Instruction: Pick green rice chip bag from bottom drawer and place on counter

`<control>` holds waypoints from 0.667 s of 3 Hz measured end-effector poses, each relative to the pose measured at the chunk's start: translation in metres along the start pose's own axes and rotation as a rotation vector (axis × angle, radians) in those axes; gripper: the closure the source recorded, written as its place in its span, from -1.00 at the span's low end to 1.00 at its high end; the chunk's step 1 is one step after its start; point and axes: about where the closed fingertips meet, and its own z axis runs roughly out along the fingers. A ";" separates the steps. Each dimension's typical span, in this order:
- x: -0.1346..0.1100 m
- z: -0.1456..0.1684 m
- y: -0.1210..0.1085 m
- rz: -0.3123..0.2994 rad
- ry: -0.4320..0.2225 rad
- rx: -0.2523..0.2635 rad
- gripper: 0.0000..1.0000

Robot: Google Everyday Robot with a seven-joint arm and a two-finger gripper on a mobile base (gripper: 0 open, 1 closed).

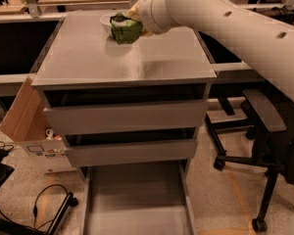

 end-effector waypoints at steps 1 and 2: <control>0.004 0.060 0.009 0.024 -0.078 -0.002 1.00; 0.029 0.057 -0.010 0.038 -0.044 0.042 0.64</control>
Offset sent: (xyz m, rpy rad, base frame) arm 0.0394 0.0190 -0.0280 0.0144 0.0540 0.0443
